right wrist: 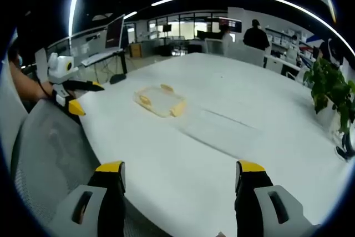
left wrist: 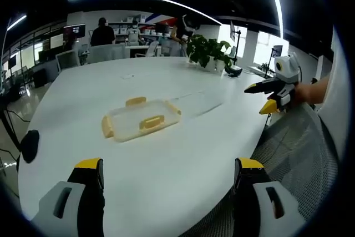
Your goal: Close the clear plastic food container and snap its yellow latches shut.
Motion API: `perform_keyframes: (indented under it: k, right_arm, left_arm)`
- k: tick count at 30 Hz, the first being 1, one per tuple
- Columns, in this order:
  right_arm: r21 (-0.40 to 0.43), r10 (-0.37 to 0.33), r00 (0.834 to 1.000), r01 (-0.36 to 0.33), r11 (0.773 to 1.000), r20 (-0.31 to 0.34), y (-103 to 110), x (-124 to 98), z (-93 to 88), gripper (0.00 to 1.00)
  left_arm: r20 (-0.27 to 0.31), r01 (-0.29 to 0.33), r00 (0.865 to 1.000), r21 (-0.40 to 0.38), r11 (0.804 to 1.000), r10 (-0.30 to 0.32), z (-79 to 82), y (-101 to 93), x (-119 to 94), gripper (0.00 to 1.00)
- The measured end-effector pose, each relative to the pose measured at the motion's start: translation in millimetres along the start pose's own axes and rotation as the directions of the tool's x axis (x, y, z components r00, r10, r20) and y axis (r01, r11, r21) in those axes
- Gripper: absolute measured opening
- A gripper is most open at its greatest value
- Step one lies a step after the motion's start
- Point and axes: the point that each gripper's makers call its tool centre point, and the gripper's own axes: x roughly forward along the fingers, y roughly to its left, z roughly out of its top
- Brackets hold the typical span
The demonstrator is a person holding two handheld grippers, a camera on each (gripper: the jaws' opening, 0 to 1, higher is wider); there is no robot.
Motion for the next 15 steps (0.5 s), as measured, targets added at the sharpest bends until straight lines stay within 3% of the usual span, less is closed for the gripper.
perform_keyframes:
  k: [15]
  right_arm:
    - [0.0,0.001,1.0,-0.001,1.0,0.001,-0.5,0.3,0.1,0.82]
  left_arm:
    - [-0.005,0.003,1.0,0.001,1.0,-0.003,-1.1,-0.2,1.2,0.99]
